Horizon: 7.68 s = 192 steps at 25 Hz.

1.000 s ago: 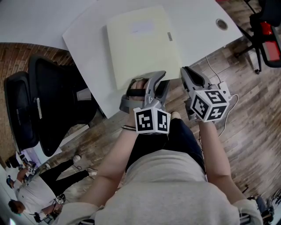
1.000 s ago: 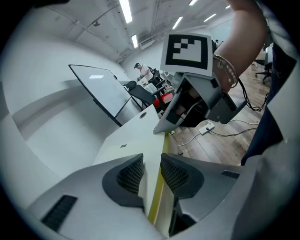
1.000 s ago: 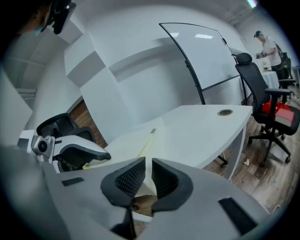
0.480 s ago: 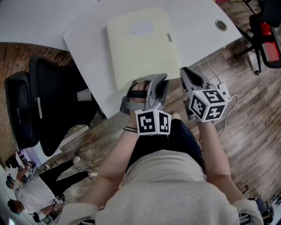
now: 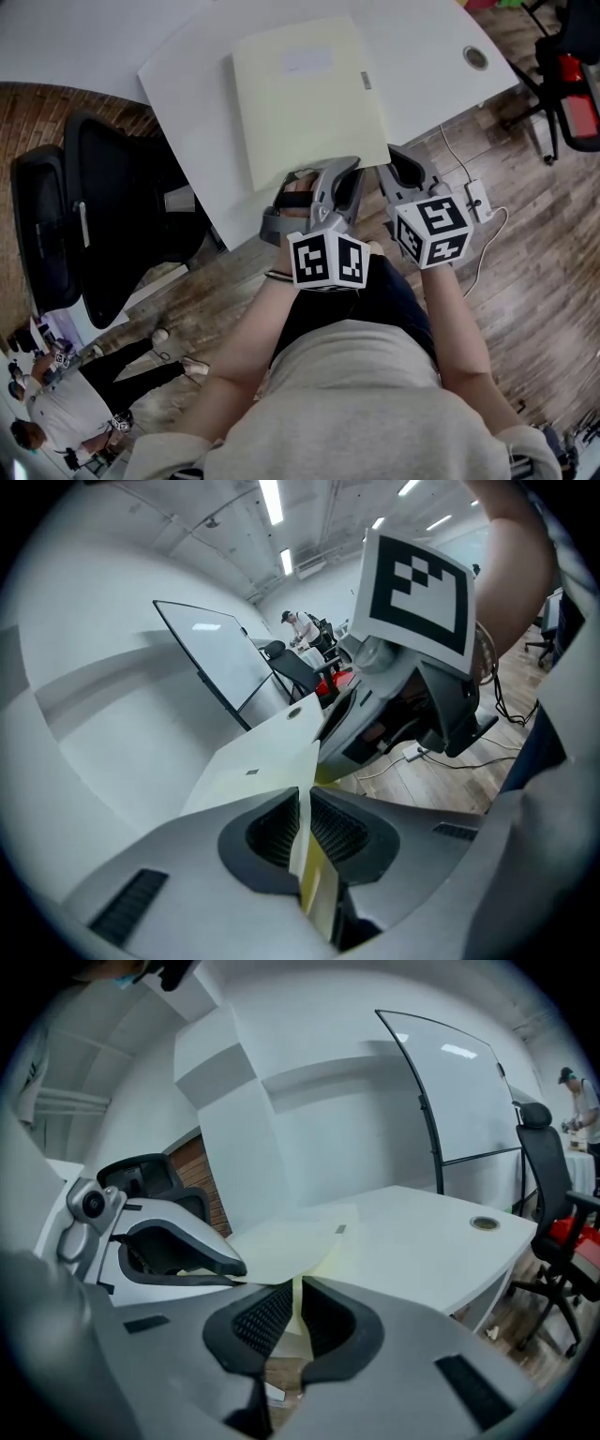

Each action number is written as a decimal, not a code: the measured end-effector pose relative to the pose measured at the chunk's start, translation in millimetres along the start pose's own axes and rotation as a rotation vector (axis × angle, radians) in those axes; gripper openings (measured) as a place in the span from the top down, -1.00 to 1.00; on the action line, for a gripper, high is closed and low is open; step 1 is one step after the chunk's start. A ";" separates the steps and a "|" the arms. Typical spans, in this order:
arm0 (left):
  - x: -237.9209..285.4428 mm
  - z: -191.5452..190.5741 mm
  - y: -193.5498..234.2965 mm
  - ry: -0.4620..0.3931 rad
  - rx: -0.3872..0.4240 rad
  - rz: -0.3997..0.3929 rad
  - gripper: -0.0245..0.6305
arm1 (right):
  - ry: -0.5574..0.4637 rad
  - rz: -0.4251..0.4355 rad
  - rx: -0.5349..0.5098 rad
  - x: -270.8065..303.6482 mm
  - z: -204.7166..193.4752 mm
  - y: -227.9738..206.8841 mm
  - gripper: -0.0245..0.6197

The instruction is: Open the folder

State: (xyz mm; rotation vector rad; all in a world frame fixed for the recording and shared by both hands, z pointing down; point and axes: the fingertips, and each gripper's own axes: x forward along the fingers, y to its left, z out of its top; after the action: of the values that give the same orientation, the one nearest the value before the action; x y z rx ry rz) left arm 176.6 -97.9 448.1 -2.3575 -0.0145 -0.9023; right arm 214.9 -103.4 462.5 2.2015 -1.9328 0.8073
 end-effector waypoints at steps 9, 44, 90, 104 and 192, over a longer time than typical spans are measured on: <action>-3.3 1.8 0.8 -0.008 -0.079 -0.011 0.78 | 0.025 -0.010 -0.049 5.3 -5.5 3.0 0.85; -22.2 13.8 31.8 -0.143 -0.349 0.016 0.81 | 0.047 0.020 0.098 8.8 -7.5 -1.3 0.86; -133.9 1.3 83.2 -0.376 -0.679 0.221 0.80 | 0.084 0.276 -0.081 42.8 29.7 98.6 0.86; -183.7 -47.3 105.7 -0.379 -0.750 0.318 0.82 | 0.088 0.340 -0.157 75.9 48.9 154.2 0.86; -186.6 -353.6 42.6 0.019 -1.572 0.502 0.71 | 0.304 0.542 -0.416 162.2 -1.1 278.3 0.86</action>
State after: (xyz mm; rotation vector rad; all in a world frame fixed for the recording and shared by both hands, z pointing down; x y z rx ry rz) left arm -170.5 -288.4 517.9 -3.3232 1.7786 -0.7117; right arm -40.4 -299.9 463.2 1.2608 -2.2947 0.6617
